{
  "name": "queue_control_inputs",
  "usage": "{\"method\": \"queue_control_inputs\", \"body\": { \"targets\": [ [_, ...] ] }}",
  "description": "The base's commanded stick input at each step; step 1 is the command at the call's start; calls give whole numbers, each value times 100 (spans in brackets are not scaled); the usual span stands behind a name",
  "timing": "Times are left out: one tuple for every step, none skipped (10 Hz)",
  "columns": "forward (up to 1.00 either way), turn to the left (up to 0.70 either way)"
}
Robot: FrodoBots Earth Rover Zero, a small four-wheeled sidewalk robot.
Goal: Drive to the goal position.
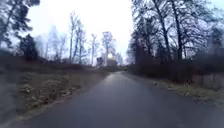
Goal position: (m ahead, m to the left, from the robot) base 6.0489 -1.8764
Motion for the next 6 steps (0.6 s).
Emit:
{"method": "queue_control_inputs", "body": {
  "targets": [
    [70, 0],
    [70, 0],
    [70, 0],
    [70, 0],
    [70, 0],
    [70, 0]
  ]
}}
